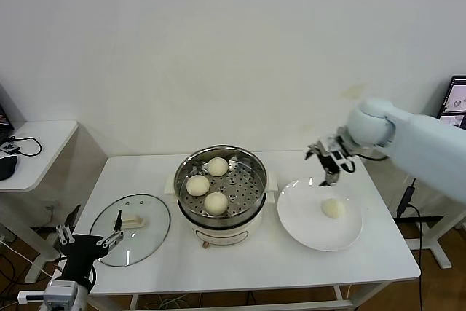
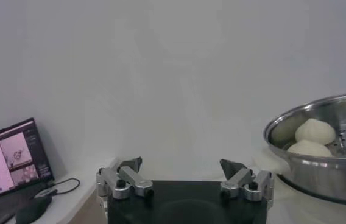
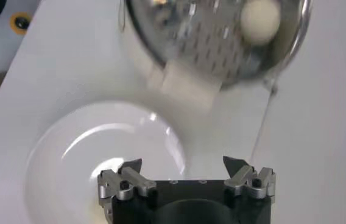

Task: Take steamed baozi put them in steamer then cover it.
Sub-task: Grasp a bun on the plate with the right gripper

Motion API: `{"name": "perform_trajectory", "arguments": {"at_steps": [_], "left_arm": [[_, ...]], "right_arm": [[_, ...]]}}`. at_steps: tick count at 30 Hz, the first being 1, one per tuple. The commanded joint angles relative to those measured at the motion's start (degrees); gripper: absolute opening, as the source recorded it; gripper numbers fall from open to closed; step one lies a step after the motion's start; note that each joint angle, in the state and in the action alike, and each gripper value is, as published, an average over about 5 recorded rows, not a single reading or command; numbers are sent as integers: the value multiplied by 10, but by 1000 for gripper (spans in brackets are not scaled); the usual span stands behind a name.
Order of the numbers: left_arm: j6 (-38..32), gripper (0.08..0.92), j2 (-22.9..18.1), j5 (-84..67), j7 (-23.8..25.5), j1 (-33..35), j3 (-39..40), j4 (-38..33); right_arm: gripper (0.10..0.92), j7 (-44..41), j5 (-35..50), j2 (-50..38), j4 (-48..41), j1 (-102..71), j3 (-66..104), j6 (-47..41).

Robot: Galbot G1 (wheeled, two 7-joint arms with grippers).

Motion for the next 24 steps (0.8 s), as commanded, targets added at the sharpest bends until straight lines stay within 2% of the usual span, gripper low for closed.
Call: {"name": "perform_trajectory", "arguments": {"at_steps": [1,24], "left_arm": [[0,823,0,1,0,5,-2,-2],[1,823,-13,7,1,22,-12,-5]], "right_arm": [[823,-6,-83,-48,-65,-194,138,5],[823,24,-145,120,-240,-248,193,30]]}}
